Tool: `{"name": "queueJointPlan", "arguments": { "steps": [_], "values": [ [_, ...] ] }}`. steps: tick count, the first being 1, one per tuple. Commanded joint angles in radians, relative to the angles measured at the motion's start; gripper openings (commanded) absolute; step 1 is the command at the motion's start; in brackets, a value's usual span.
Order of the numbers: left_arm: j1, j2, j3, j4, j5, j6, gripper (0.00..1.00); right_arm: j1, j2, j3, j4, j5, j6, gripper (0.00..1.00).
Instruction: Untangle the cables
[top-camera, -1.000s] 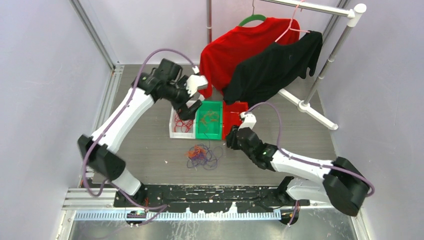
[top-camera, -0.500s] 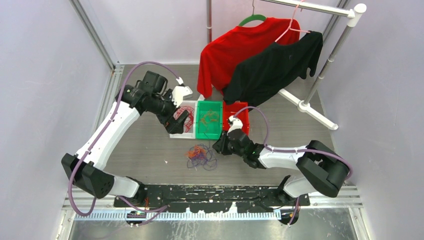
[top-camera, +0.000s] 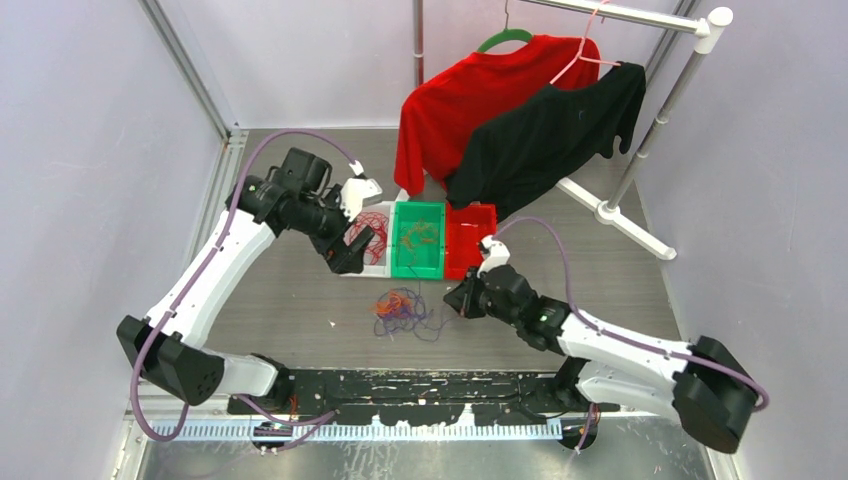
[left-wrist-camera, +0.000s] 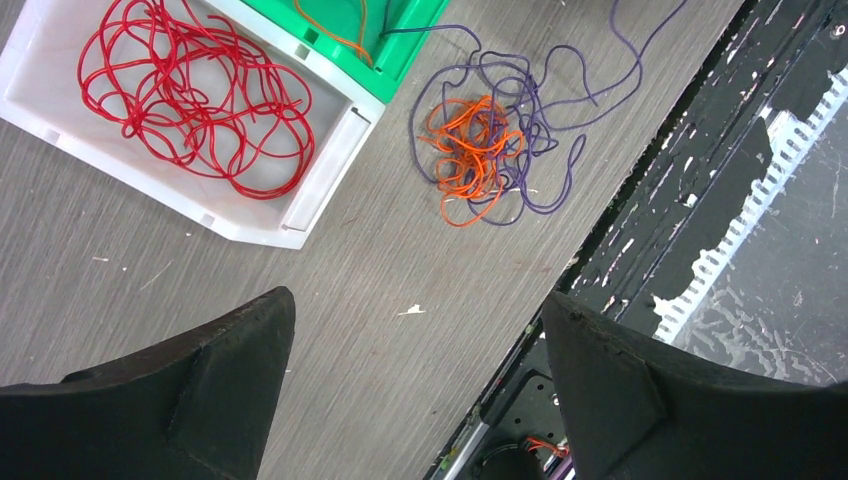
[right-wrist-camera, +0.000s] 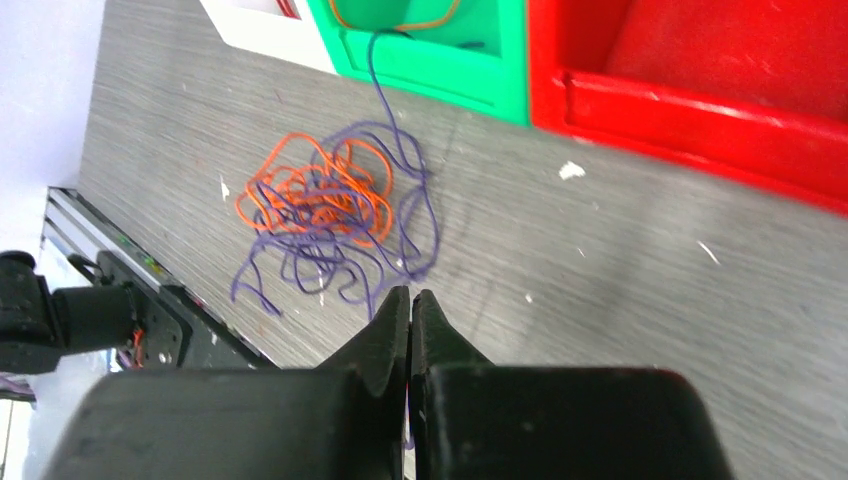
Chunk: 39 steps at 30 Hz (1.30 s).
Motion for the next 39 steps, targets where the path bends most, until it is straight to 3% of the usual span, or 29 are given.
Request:
{"name": "queueJointPlan", "arguments": {
  "steps": [1,8,14,24,31,39],
  "values": [
    [0.003,-0.037,-0.003,-0.009,0.030,0.017,0.92,0.004,-0.152,-0.022,-0.241,0.025,-0.020,0.01],
    [0.003,-0.040,0.007,-0.011,0.052,0.020,0.92,0.005,-0.407,0.066,-0.573,0.068,-0.019,0.01],
    [0.003,-0.041,0.034,-0.039,0.091,0.024,0.94,0.004,-0.534,0.164,-0.524,0.006,0.001,0.01],
    [0.002,-0.136,0.118,-0.043,0.220,0.069,0.95,0.005,-0.230,0.382,-0.265,-0.188,-0.030,0.01],
    [-0.050,-0.261,-0.027,0.253,0.338,-0.141,0.91,0.006,-0.101,0.508,-0.110,-0.256,-0.021,0.01],
    [-0.161,-0.336,-0.197,0.452,0.315,-0.343,0.92,0.048,-0.015,0.581,0.002,-0.282,-0.015,0.01]
  ]
}}
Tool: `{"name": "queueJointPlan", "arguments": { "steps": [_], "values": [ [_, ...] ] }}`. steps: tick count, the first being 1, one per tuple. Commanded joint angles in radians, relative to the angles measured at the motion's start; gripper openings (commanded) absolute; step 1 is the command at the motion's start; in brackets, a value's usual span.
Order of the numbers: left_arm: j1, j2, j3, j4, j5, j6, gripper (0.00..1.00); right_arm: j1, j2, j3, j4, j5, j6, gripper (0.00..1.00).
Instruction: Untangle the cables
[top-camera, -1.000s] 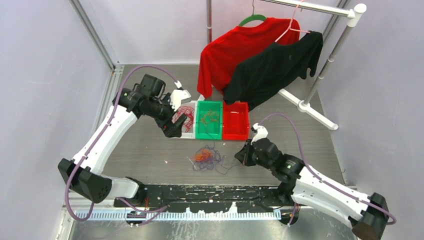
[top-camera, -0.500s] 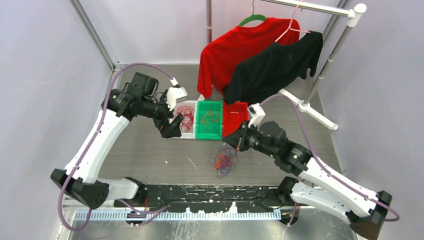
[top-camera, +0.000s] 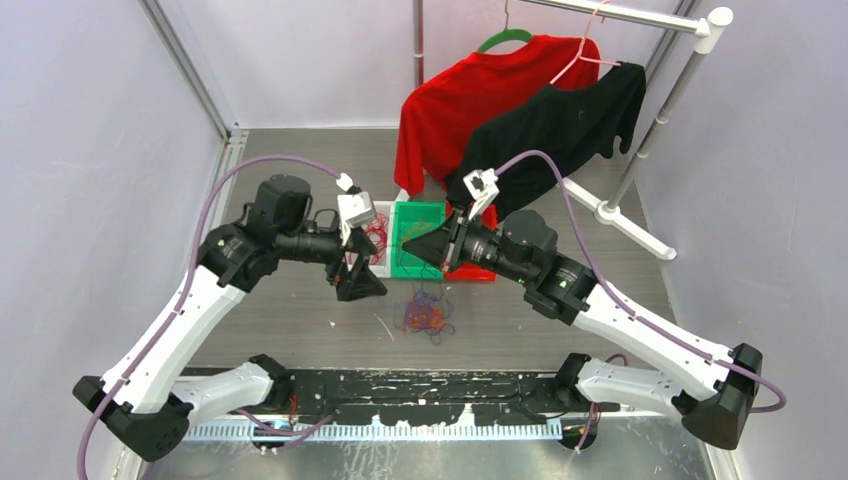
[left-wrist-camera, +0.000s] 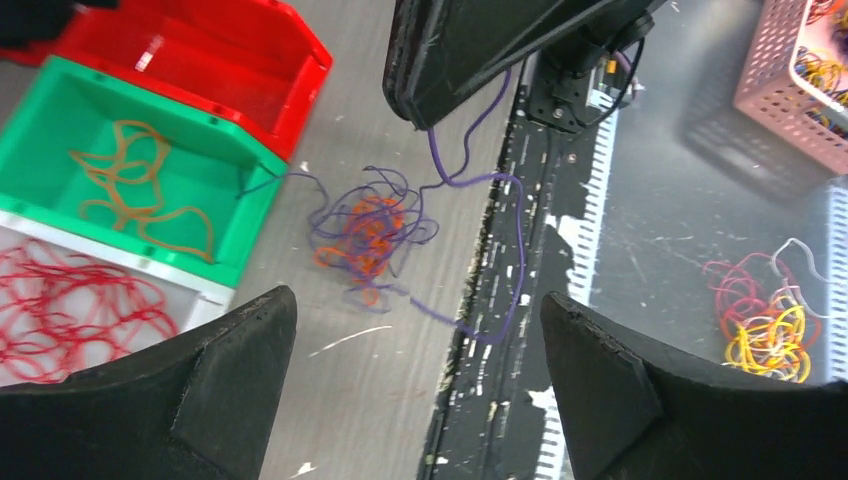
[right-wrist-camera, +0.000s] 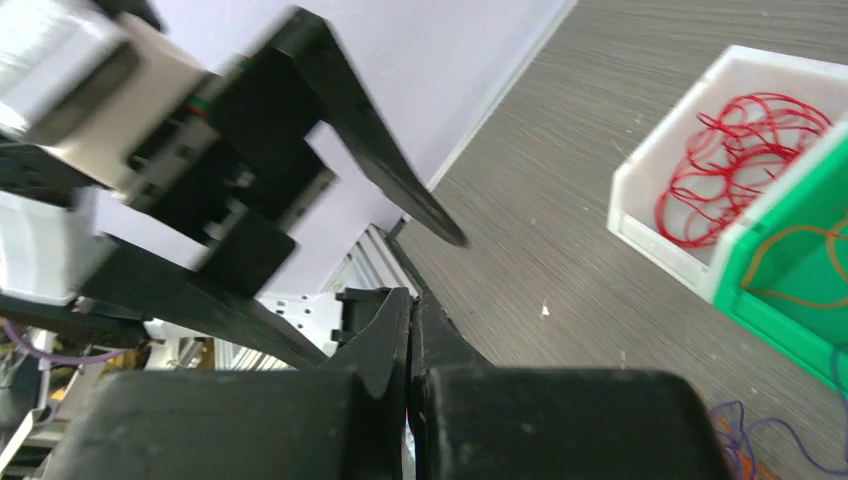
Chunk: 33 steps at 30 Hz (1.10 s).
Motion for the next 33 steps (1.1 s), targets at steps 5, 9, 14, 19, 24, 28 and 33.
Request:
{"name": "queueJointPlan", "arguments": {
  "steps": [5,9,14,19,24,28,33],
  "values": [
    [-0.108,-0.098,-0.157,0.333,-0.052,-0.239,0.92,0.068,0.061,0.080,0.173,-0.012,-0.008,0.01],
    [-0.144,-0.088,-0.161,0.354,-0.058,-0.248,0.90,0.105,0.102,0.115,0.195,0.009,-0.014,0.01],
    [-0.146,-0.076,-0.169,0.384,-0.056,-0.264,0.79,0.127,0.127,0.160,0.220,0.030,-0.013,0.01],
    [-0.147,-0.103,-0.201,0.448,-0.081,-0.301,0.66,0.128,0.100,0.142,0.284,0.067,0.012,0.01],
    [-0.146,-0.099,-0.193,0.496,-0.068,-0.350,0.49,0.129,0.087,0.115,0.338,0.093,0.040,0.01],
    [-0.146,-0.098,-0.181,0.495,-0.058,-0.364,0.23,0.128,0.082,0.106,0.342,0.106,0.047,0.05],
    [-0.145,-0.109,-0.165,0.484,-0.087,-0.359,0.00,0.129,0.021,0.030,0.350,0.166,0.024,0.40]
  ]
}}
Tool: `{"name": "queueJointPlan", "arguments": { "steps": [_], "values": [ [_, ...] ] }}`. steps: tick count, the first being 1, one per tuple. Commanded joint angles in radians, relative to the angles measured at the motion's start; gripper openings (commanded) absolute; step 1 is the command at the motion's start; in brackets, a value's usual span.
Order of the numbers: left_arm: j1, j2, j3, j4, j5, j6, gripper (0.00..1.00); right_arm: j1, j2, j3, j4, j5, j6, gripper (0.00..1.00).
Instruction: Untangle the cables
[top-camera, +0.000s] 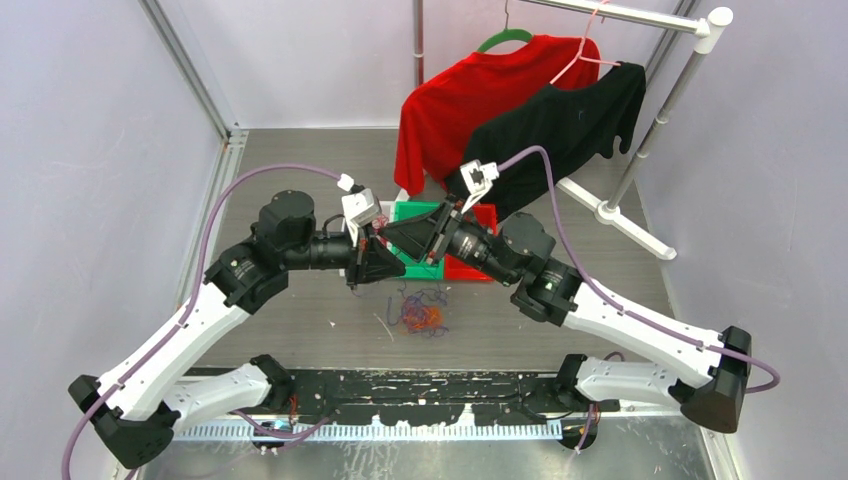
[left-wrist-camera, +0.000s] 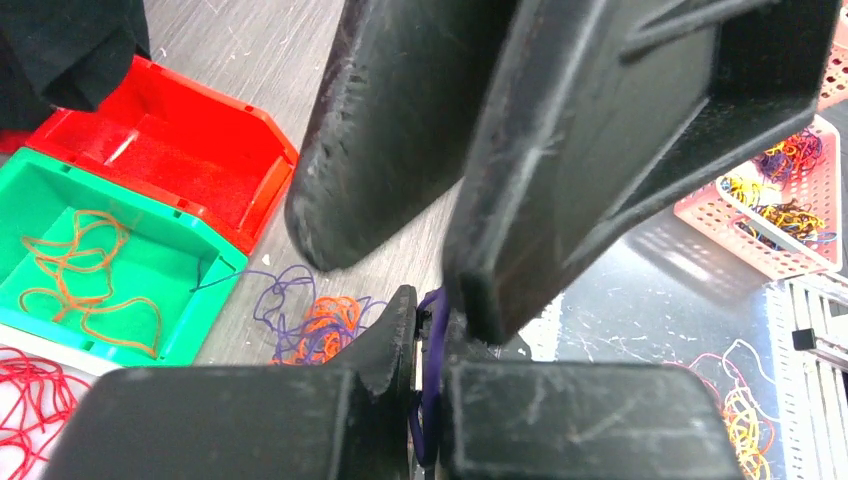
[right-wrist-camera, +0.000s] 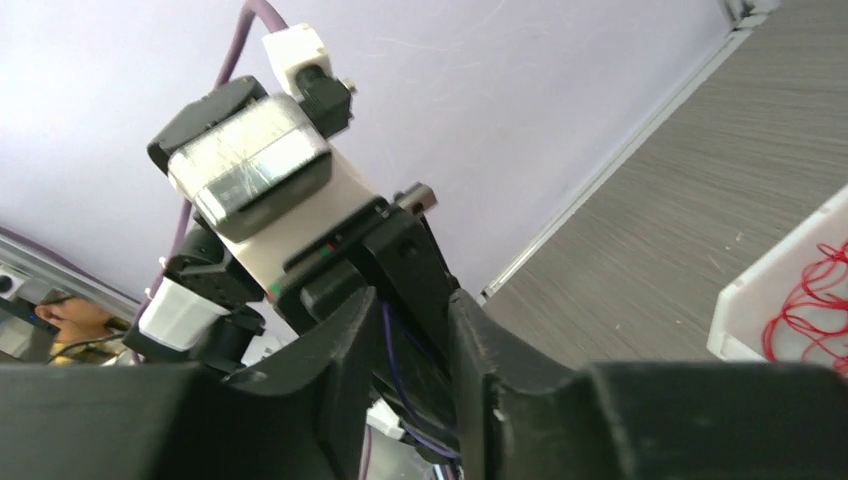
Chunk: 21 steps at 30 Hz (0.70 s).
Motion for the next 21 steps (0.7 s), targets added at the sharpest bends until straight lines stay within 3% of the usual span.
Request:
{"name": "queueJointPlan", "arguments": {
  "steps": [1,7,10,16,21],
  "values": [
    [-0.001,-0.028,0.042,0.048,-0.012,-0.003,0.00,0.004,-0.089,-0.057,0.075,0.066,-0.024,0.44],
    [-0.002,-0.024,0.054,0.030,-0.012,0.015,0.00,0.003,-0.186,-0.132,0.044,0.109,-0.077,0.53],
    [-0.001,-0.019,0.074,0.024,-0.003,0.036,0.00,0.002,-0.241,-0.151,-0.024,0.116,-0.113,0.64],
    [-0.001,0.015,0.203,-0.024,0.018,0.132,0.00,0.002,-0.380,-0.270,-0.074,0.016,-0.269,0.76],
    [-0.001,0.074,0.317,-0.053,0.064,0.181,0.00,0.002,-0.290,-0.238,-0.103,-0.072,-0.393,0.78]
  ]
}}
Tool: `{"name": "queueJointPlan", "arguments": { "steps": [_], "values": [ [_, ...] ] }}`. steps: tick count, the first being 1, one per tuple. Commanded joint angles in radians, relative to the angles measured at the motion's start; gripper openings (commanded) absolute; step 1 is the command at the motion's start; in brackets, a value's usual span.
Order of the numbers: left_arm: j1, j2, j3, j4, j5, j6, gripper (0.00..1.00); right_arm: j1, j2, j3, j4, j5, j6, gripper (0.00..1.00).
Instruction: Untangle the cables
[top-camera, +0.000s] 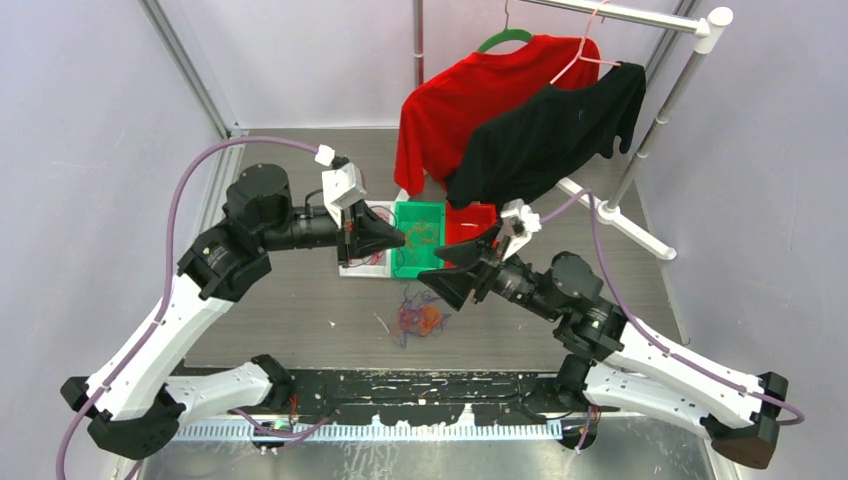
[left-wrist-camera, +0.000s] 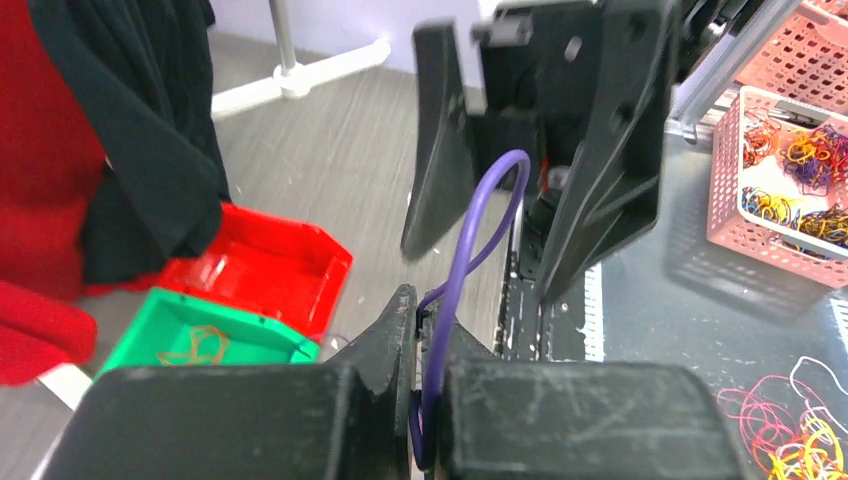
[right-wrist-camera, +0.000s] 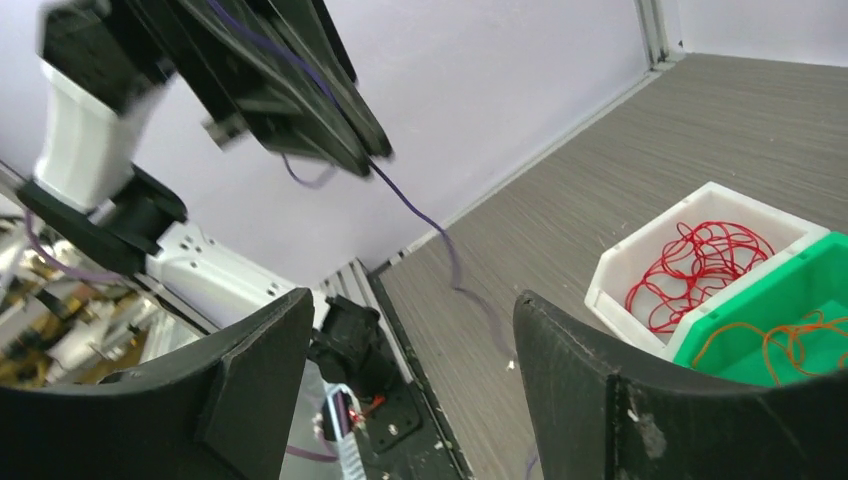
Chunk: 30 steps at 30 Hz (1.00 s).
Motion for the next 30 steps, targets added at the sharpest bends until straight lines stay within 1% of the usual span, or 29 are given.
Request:
{"name": "queueJointPlan", "arguments": {
  "steps": [1,4,9,15,20,22,30],
  "values": [
    [-0.001,0.042,0.124,-0.023,0.054,0.081,0.00,0.002,0.127,0.077,-0.034,-0.092,-0.159,0.78],
    [0.000,0.077,0.200,-0.081,0.059,0.109,0.00,0.003,0.241,0.126,-0.018,-0.088,-0.186,0.78],
    [-0.001,0.112,0.318,-0.131,0.080,0.119,0.00,0.003,0.338,0.135,0.042,-0.073,-0.194,0.76],
    [0.000,0.184,0.540,-0.154,0.060,0.155,0.00,0.003,0.398,0.067,0.130,-0.032,-0.157,0.73],
    [0.000,0.250,0.752,-0.152,0.048,0.141,0.00,0.003,0.444,-0.029,0.256,-0.018,-0.114,0.75],
    [-0.001,0.296,0.806,-0.151,0.046,0.140,0.00,0.003,0.480,-0.051,0.297,-0.018,-0.101,0.75],
    [-0.001,0.374,0.999,-0.116,0.023,0.198,0.00,0.004,0.625,-0.117,0.421,-0.029,-0.043,0.74]
  ]
}}
